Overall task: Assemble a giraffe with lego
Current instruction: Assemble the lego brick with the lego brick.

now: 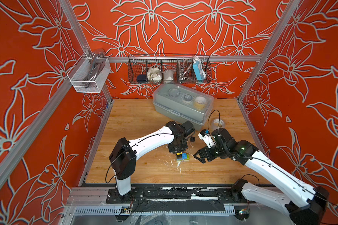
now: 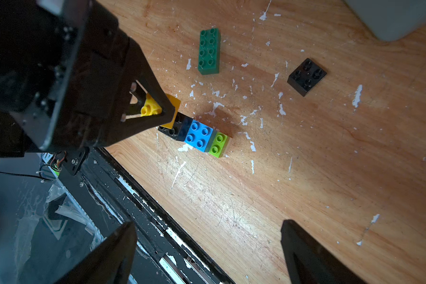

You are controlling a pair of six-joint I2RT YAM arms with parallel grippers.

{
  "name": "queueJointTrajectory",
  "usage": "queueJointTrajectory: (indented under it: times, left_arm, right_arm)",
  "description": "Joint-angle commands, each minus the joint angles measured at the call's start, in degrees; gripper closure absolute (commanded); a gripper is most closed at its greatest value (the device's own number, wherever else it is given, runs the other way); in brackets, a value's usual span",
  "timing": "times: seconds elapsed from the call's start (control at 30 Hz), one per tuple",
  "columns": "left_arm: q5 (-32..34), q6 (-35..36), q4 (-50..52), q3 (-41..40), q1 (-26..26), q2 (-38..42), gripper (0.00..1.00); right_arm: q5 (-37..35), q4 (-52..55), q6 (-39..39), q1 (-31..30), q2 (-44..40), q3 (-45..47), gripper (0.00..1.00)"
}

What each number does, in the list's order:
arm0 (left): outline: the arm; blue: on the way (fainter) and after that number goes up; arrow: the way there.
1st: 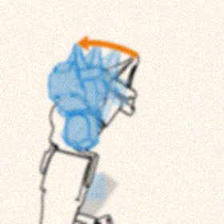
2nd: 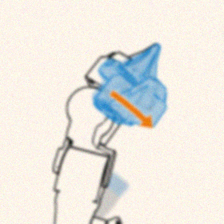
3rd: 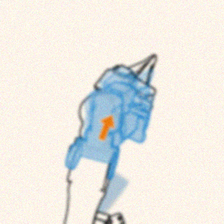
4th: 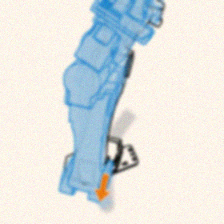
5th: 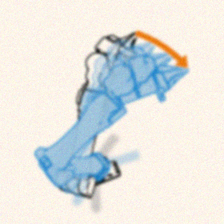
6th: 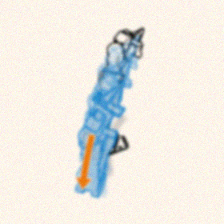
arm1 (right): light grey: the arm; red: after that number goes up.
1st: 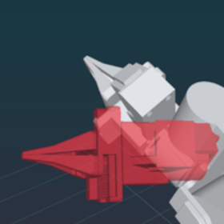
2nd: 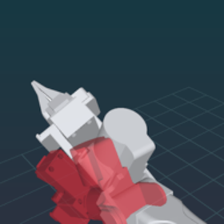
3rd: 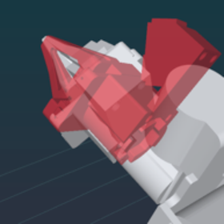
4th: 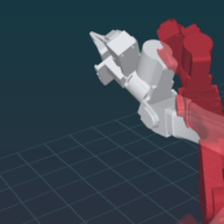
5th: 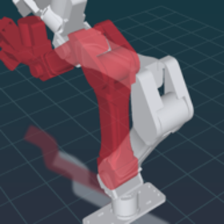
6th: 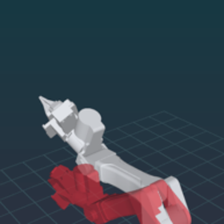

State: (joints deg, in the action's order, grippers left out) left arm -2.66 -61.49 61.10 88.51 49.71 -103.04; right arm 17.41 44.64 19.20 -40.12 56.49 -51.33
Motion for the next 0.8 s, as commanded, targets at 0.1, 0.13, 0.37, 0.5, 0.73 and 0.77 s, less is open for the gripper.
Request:
queueJointTrajectory:
  times: [0.1, 0.13, 0.37, 0.5, 0.73, 0.77]
  left_arm:
    - [-0.7, 0.8, 2.1, 0.2, 0.6, -1.2, 0.90]
    - [-0.8, 1.0, 2.0, 0.3, 0.6, -1.5, 0.90]
    - [-1.5, 1.3, 2.1, -0.1, 0.6, -2.4, 0.90]
    - [-1.4, 2.1, 2.5, 0.1, 0.7, -3.2, 0.90]
    - [0.3, 3.1, 4.5, 1.0, 1.1, -4.6, 0.90]
    - [0.3, 3.1, 4.5, 0.9, 1.1, -4.7, 0.90]
  right_arm:
    - [-1.2, 0.9, 0.1, 0.8, -0.6, -0.3, 0.04]
    - [-1.2, 1.0, 0.0, 0.8, -0.6, -0.3, 0.04]
    - [-1.3, 1.2, 0.0, 1.3, -0.9, -0.4, 0.04]
    - [-1.2, 1.1, 0.0, 1.6, -0.8, -0.4, 0.04]
    - [-1.1, 1.1, 0.0, 2.0, -0.8, -0.3, 0.04]
    - [-1.1, 1.1, -0.1, 2.0, -0.9, -0.3, 0.04]
